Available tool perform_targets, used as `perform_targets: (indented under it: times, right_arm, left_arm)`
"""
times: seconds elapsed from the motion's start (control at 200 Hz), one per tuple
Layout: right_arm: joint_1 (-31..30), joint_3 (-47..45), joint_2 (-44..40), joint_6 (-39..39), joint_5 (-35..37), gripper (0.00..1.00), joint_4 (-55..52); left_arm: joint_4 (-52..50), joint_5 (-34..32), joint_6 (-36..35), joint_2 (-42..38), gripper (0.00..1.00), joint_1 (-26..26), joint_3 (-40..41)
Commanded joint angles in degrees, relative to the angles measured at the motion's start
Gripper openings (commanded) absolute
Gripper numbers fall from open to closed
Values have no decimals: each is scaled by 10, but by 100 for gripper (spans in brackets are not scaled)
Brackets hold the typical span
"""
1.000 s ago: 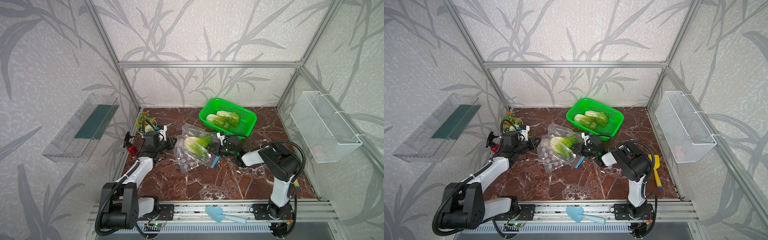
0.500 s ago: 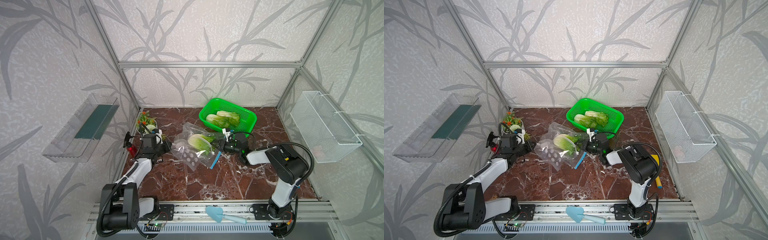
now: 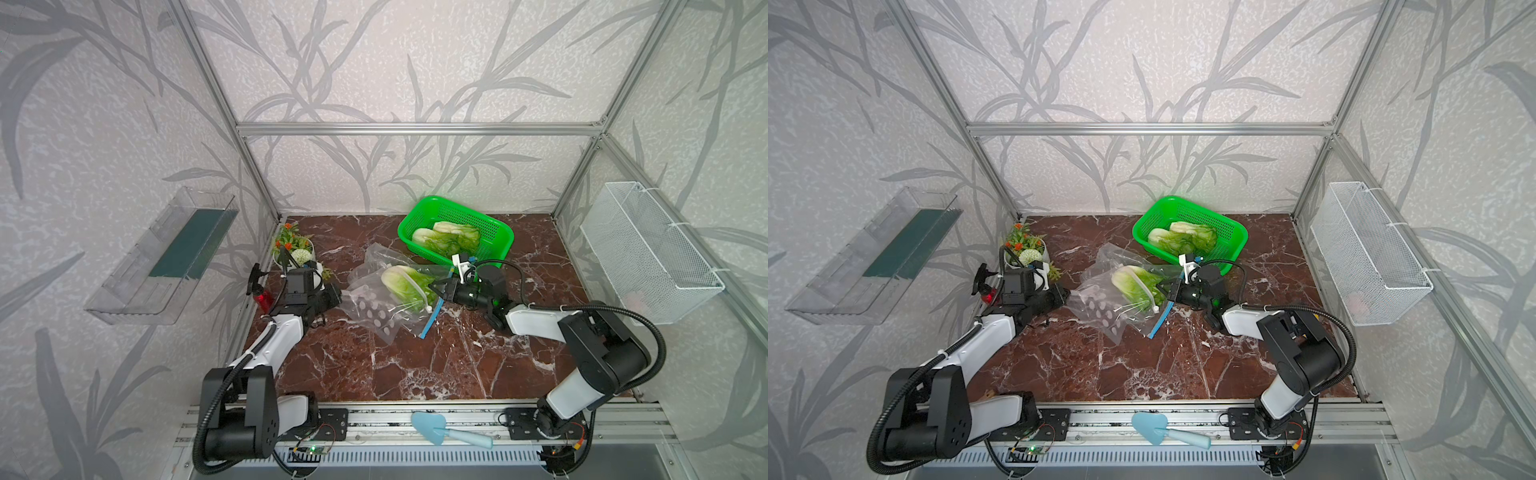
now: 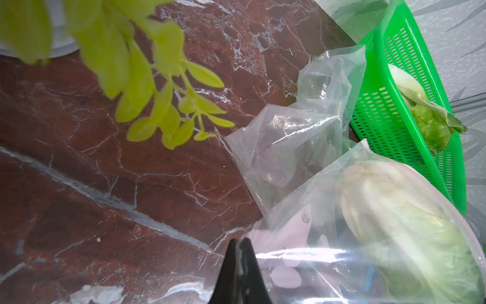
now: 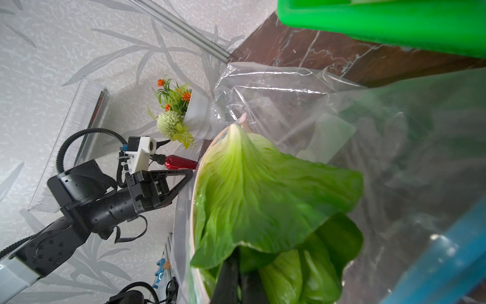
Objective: Open the zip-top bag and take out the chinese cabbages
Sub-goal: Pick up the Chinese cabbage from the zipper food storage bag.
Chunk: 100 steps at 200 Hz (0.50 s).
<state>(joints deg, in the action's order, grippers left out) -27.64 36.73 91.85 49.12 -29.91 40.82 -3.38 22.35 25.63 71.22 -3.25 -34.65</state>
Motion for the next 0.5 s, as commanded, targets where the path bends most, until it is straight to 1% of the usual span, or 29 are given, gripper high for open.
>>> perform_targets:
  times: [0.0,0.075,0.18,0.36,0.495]
  right_arm:
    - [10,0,-55,-44,75,0,-38]
    - [10,11,-71,-60,99,0,-68]
    - [10,33,-69,-77,80,0,-94]
    - [25,17,-84,-75,99,0,-93]
    - [21,40,-87,-98,70,0,-123]
  left_arm:
    - [-8,-48,11,-6,0,-20,11]
    - [-2,-49,18,-2,0,-24,13]
    - [-5,-49,18,8,0,-25,6]
    - [-2,-53,21,12,0,-30,-1]
    - [9,-30,20,20,0,-30,-5]
